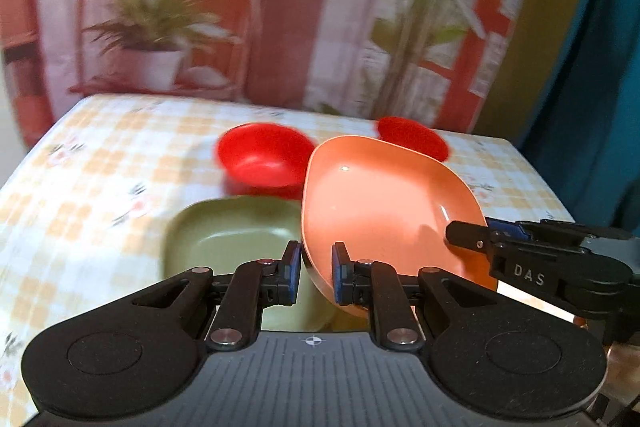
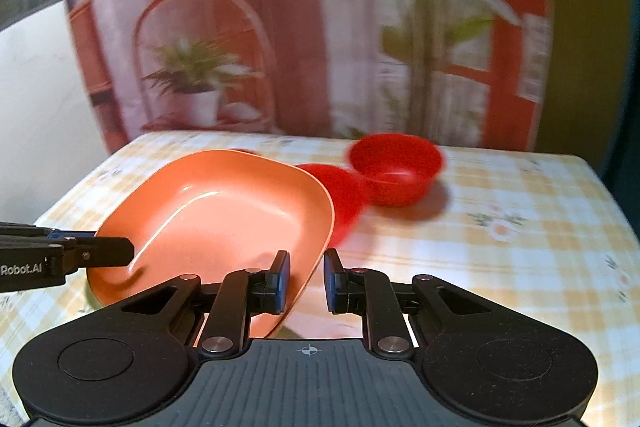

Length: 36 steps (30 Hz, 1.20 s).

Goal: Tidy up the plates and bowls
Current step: 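Lift the orange plate with both grippers and carry it over a green plate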

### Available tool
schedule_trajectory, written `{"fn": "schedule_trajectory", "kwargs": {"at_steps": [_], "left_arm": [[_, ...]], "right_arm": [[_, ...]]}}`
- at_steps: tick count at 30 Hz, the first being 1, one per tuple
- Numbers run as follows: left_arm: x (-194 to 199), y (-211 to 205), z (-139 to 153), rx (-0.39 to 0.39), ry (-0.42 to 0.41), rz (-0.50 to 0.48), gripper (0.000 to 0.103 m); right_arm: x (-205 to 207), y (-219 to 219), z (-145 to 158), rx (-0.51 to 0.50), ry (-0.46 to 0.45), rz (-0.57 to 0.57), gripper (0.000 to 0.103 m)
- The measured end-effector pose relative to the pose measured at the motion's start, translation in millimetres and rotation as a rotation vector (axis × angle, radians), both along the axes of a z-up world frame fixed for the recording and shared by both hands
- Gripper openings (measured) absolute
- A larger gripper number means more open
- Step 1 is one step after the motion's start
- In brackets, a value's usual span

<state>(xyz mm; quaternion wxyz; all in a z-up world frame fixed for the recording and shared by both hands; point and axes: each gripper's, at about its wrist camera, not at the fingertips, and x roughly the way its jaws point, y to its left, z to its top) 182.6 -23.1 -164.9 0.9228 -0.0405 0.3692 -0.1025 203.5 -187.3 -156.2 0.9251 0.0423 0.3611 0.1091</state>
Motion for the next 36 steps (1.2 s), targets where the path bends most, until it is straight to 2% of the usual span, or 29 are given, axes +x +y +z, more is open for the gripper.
{"fn": "schedule_trajectory", "kwargs": {"at_steps": [6, 12, 16, 20, 24, 36], "left_arm": [[0.1, 33.0, -9.8, -0.026, 0.033, 0.088, 0.017], [-1.1, 53.1, -25.8, -0.024, 0.056, 0.139, 0.018], [-1.1, 59.1, -31.9, -0.018, 0.073, 0.150, 0.018], [1.1, 69.2, -38.6, -0.047, 0.093, 0.174, 0.019], [3.0, 69.9, -42.4, -0.032, 0.098, 0.186, 0.019], [5.4, 75.0, -46.2, -0.054, 0.109, 0.188, 0.020]], "right_arm": [[19.5, 44.4, -3.5, -0.050, 0.017, 0.106, 0.016], [38.1, 72.1, -14.7, -0.096, 0.045, 0.163, 0.016], [47.4, 80.6, -24.7, -0.103, 0.082, 0.180, 0.016], [52.6, 88.2, -30.0, -0.116, 0.088, 0.197, 0.016], [60.0, 95.4, -34.4, -0.128, 0.097, 0.207, 0.016], [63.6, 102.6, -37.1, -0.163, 0.080, 0.220, 0.016]]}}
